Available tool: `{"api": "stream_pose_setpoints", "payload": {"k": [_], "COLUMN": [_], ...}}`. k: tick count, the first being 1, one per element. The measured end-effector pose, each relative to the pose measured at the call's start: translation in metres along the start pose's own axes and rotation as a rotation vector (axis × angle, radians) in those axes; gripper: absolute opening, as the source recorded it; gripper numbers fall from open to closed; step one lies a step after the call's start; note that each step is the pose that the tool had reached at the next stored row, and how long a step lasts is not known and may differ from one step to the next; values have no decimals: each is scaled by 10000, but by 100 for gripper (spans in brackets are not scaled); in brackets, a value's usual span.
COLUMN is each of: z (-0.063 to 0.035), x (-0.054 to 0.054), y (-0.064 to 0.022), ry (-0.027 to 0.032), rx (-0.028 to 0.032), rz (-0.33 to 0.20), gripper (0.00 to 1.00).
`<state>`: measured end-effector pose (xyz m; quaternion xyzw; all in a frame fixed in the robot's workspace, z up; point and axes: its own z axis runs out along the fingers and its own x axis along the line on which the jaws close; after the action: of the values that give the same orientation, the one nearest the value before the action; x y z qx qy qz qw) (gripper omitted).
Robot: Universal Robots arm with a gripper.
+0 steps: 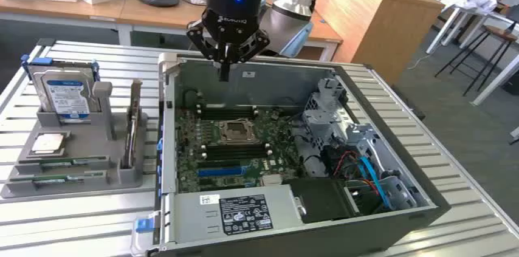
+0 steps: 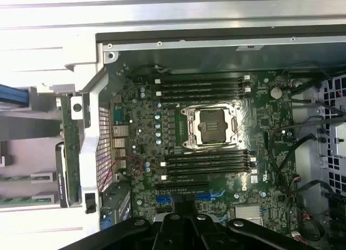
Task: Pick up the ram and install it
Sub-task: 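Reach for the ram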
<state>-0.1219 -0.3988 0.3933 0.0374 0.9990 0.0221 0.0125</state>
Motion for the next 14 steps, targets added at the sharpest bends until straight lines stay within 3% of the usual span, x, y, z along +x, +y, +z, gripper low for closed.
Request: {"api": "stream_pose_setpoints", "payload": {"k": [14], "z": [-1], "x": [25], "y": [-2], "ry": [0], "rx": [0], "rz": [0], "gripper": [10]}}
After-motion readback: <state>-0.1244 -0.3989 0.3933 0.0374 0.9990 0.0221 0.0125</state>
